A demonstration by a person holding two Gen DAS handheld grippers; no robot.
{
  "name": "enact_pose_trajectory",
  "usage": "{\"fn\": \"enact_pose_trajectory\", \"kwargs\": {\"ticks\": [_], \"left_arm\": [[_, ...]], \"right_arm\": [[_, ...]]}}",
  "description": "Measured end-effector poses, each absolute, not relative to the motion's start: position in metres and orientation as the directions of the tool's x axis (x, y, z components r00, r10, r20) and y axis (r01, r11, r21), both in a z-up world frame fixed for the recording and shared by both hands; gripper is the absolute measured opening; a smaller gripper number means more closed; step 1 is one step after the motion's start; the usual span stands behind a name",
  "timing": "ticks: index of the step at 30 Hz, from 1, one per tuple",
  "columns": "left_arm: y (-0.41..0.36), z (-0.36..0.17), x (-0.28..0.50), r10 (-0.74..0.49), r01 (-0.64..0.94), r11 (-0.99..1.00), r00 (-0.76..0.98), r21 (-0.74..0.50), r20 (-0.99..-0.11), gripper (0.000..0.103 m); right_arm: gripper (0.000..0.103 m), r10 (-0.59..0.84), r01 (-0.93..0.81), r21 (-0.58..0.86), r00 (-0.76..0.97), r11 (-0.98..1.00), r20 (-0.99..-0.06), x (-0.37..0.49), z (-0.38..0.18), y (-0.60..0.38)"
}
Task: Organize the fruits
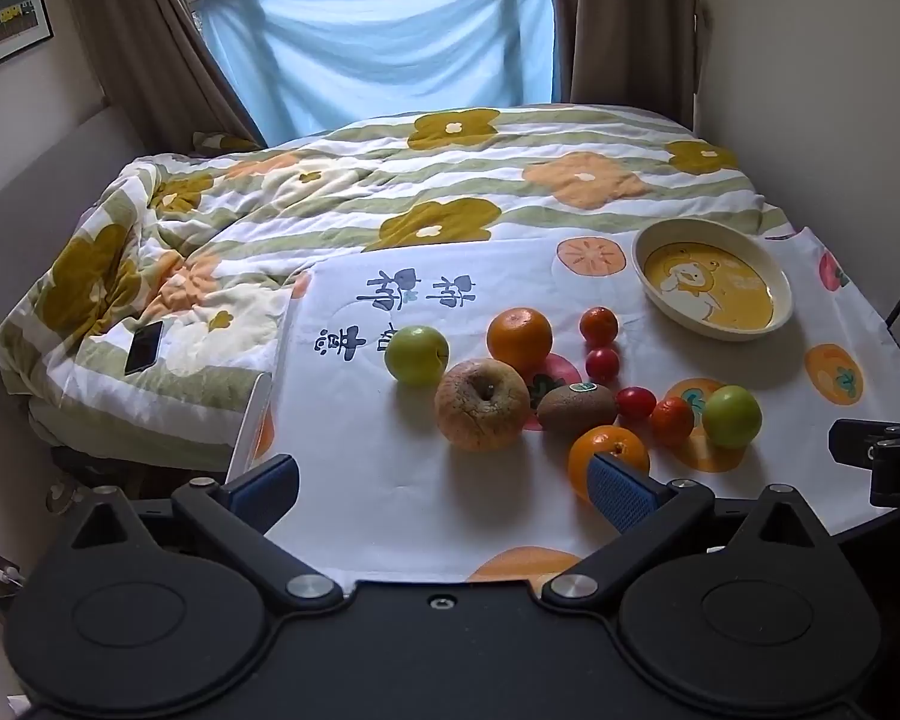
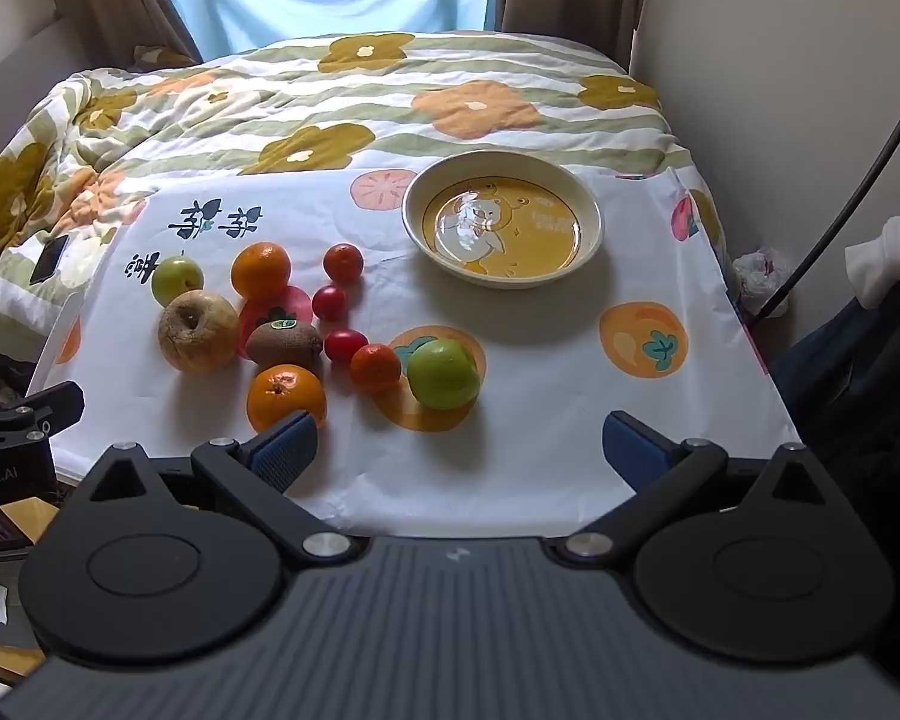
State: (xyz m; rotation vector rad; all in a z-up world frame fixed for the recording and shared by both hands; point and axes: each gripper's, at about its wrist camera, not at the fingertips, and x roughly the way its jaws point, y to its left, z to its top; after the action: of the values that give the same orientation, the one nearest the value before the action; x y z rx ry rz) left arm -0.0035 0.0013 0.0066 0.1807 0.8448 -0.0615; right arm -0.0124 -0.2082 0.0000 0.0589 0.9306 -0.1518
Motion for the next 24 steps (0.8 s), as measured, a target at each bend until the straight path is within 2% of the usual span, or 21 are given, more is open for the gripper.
{"fn": "enact_pose_trajectory", "kwargs": {"ticks": [24], "left_arm": [[-0.004,0.010,-0.007,0.011,0.128,0.983,0.671,0.131,-0.741,0.103]], "right_arm": [[0.103,-0.106,0.150,-0.017,0.607,0.989,-0.787,-0.023,0.007,-0.211]]}}
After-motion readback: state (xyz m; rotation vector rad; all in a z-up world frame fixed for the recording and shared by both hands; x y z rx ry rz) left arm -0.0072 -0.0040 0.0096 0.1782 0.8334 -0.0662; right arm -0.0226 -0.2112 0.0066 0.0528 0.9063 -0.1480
